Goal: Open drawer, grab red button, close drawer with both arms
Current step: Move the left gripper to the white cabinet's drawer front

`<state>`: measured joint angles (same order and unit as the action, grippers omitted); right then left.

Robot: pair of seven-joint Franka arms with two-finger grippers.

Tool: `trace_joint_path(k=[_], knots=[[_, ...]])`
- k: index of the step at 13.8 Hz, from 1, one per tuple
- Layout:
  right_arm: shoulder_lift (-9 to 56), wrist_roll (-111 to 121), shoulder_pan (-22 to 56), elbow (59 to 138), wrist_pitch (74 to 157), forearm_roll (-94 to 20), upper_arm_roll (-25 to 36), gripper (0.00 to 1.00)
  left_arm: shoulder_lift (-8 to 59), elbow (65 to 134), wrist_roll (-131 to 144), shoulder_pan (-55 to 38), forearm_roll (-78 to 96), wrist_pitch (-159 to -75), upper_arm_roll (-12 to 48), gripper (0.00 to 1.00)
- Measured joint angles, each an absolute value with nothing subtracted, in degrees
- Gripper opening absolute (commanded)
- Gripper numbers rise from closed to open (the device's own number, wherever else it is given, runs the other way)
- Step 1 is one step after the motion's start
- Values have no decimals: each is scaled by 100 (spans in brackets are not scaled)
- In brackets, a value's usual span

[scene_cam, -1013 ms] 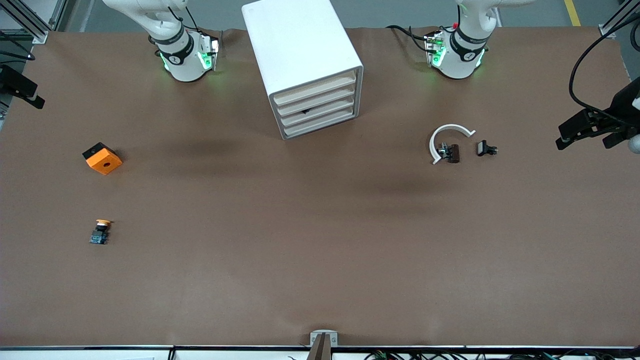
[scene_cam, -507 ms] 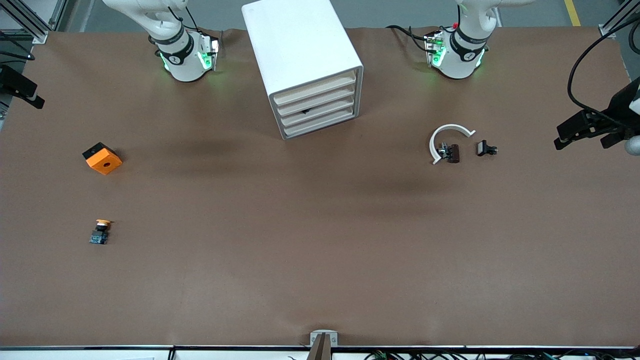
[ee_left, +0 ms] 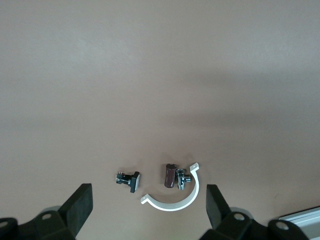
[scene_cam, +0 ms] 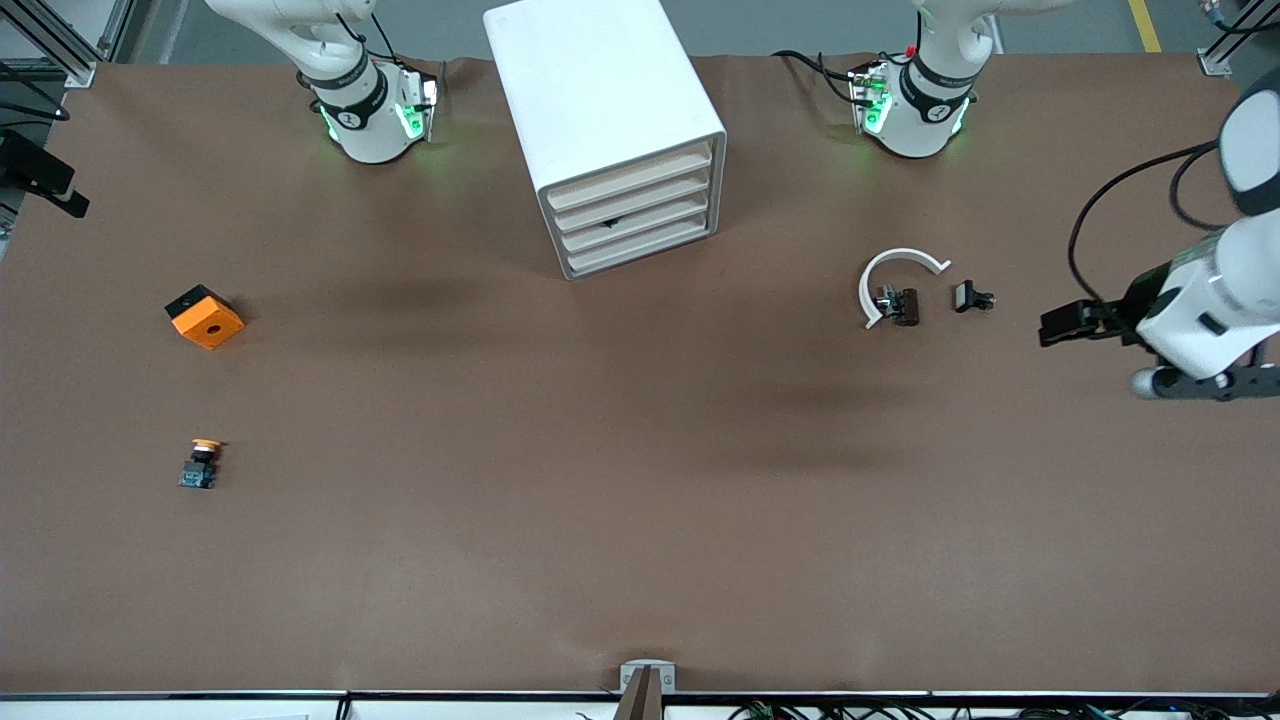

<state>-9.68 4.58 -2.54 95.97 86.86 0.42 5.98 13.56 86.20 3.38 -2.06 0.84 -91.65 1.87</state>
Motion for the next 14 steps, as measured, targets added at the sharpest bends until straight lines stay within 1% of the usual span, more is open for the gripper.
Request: trace_joint_path(k=[4,7,10,12,14], knots=[[-968,460,-254,9599,8685,42,598,100,1852,8617,919,-609,86,-9392,203,100],[-968,461,-254,9601,8685,42,598,100,2220,8606,1864,-997,86,-9658,213,100],[-968,461,-254,9602,8685,42,599,100,2443,8592,3176,-1311,115,-9688,219,100],[-968,461,-254,9602,8685,42,599,100,2550,8582,4109,-1520,537,-9689,222,100],[-968,462,-254,9603,8685,42,599,100,2653,8577,4881,-1647,1448,-9689,222,100]])
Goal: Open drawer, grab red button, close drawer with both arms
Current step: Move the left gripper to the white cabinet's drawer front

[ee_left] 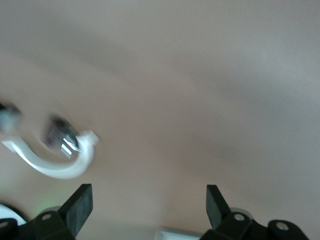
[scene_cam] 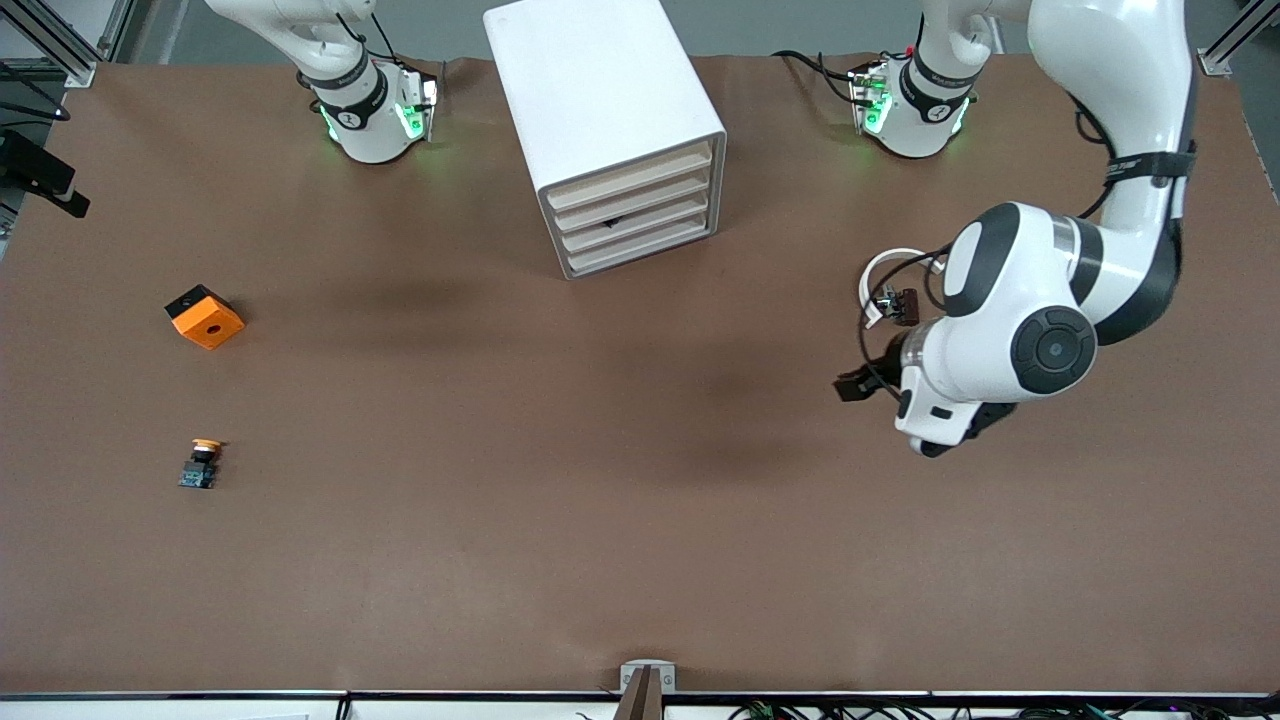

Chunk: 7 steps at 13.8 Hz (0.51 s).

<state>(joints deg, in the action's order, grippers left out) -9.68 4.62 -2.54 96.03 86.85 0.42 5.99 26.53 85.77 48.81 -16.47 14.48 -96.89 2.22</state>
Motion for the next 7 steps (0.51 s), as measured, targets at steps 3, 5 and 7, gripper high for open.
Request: trace_joint_path(k=[3,5,7], knots=[[-969,462,-254,9604,8685,42,599,100,2969,8582,6020,-1731,2721,-9679,224,100],[-969,462,-254,9606,8685,42,600,100,3279,8564,6782,-1886,3062,-9681,229,100],[-969,463,-254,9608,8685,42,602,100,3571,8509,7614,-2072,3266,-9661,233,100]])
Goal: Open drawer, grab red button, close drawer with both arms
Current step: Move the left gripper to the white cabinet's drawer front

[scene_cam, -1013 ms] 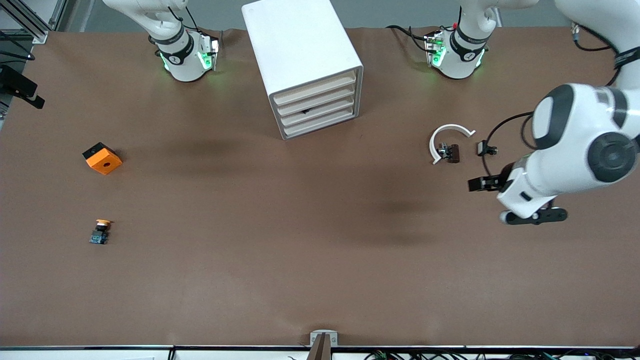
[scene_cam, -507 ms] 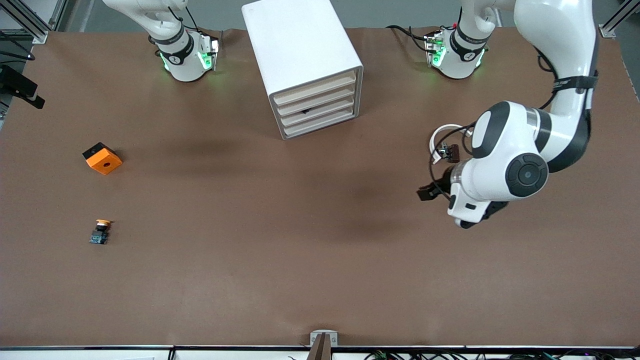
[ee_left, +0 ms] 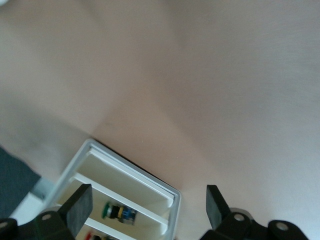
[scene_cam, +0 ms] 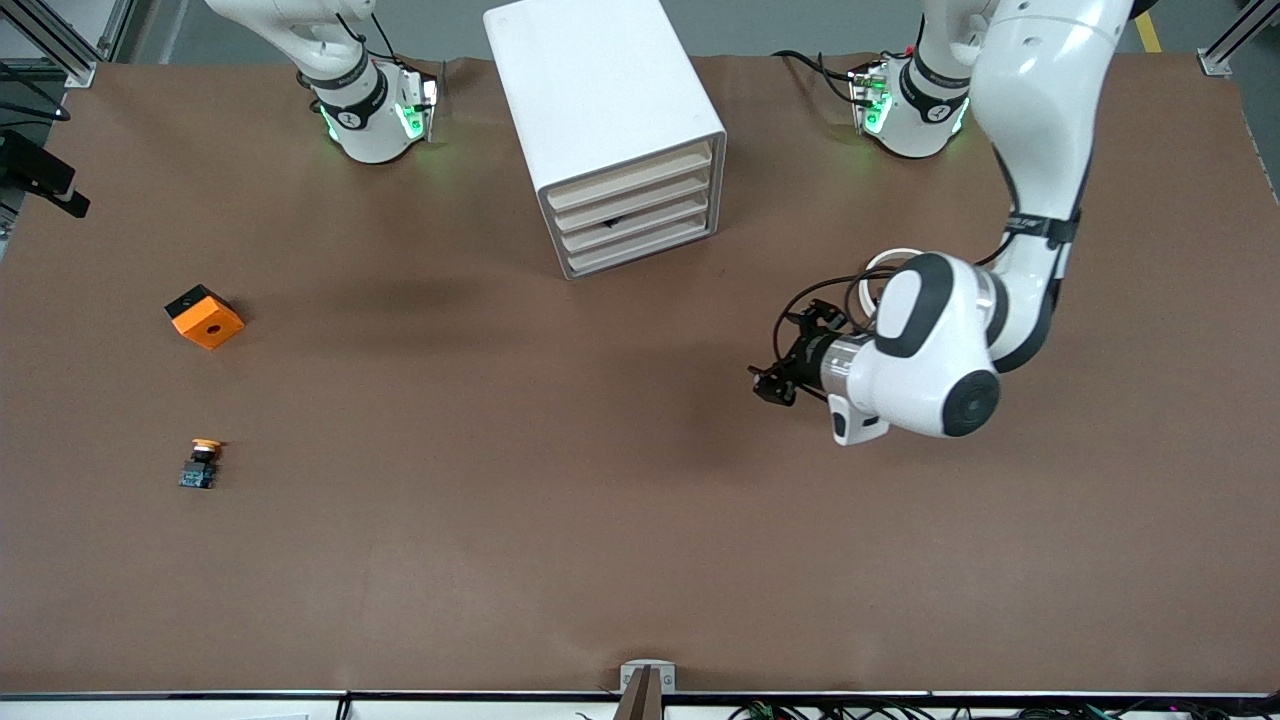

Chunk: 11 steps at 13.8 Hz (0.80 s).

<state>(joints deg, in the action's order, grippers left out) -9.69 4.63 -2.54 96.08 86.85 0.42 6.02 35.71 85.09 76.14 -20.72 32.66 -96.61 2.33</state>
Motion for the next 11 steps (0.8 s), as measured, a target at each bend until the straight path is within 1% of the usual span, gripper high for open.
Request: trace_joint_path(k=[6,11], knots=[[-969,675,-255,9618,8685,42,610,100,4344,8272,9626,-2398,4184,-8922,240,100],[-969,700,-255,9623,8641,42,614,100,4679,8241,10874,-2394,4830,-7546,235,100]])
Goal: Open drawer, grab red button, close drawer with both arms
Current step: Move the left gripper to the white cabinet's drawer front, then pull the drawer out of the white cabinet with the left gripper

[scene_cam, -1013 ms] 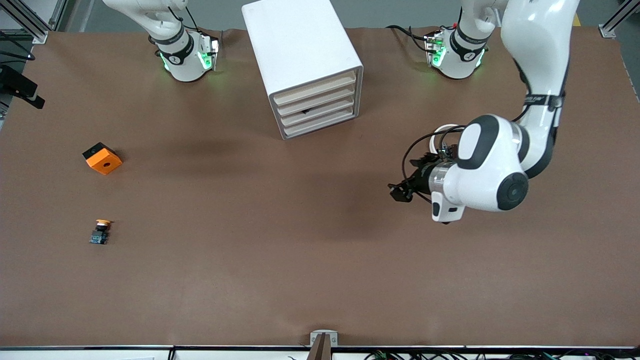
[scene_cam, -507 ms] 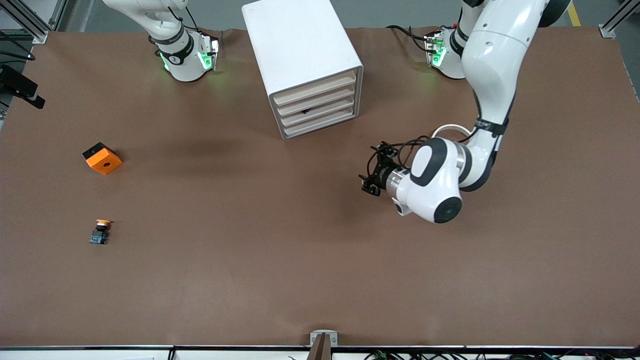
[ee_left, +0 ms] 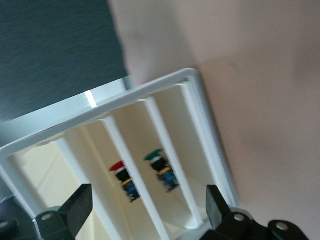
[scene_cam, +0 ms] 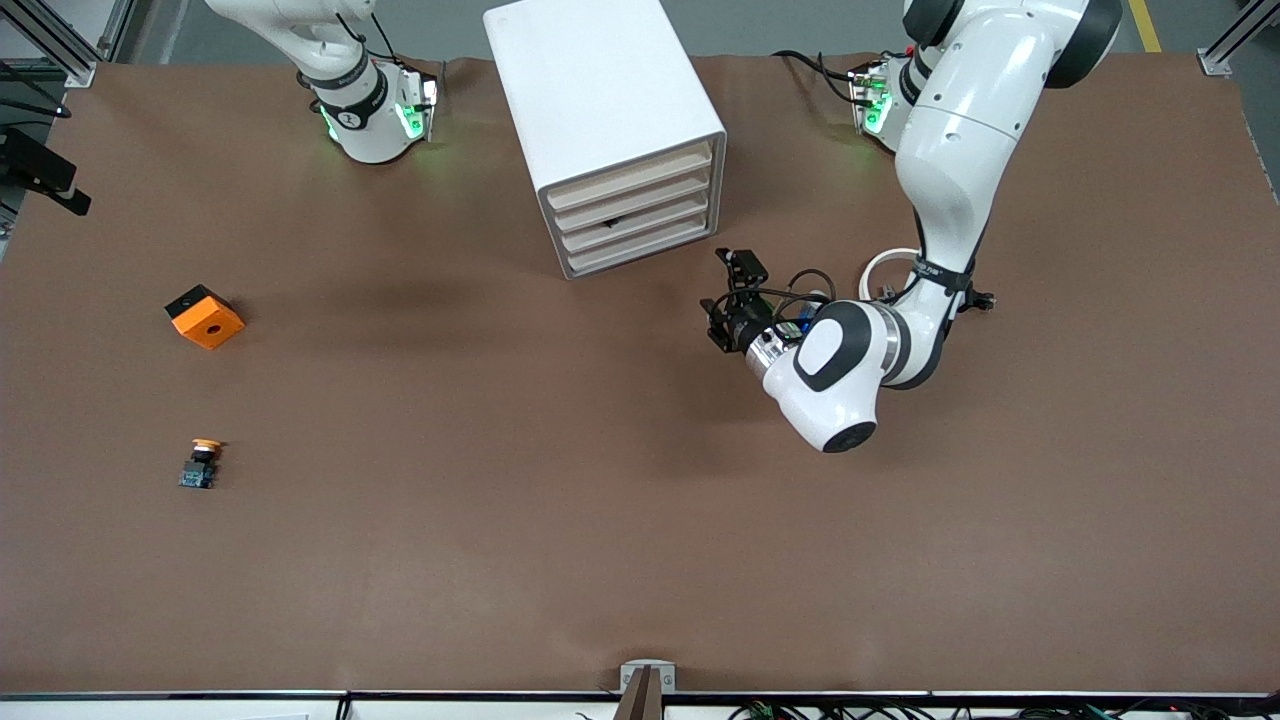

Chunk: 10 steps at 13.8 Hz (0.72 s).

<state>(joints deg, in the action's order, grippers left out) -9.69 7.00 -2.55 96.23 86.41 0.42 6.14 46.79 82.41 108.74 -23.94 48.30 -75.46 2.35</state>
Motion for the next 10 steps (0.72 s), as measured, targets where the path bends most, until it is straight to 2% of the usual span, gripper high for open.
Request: trace_joint_path(k=[3,4,7,10], knots=[[-970,670,-255,9626,8602,42,615,100,4911,8244,11443,-2429,5189,-7253,244,100],[-969,629,-255,9627,8589,42,615,100,4958,8245,11499,-2484,5254,-7211,248,89],[-970,599,-255,9628,8581,42,615,100,5001,8261,11571,-2726,5298,-7188,251,42],[-969,488,-255,9628,8580,42,612,100,5001,8280,11612,-2896,5301,-7133,253,41]])
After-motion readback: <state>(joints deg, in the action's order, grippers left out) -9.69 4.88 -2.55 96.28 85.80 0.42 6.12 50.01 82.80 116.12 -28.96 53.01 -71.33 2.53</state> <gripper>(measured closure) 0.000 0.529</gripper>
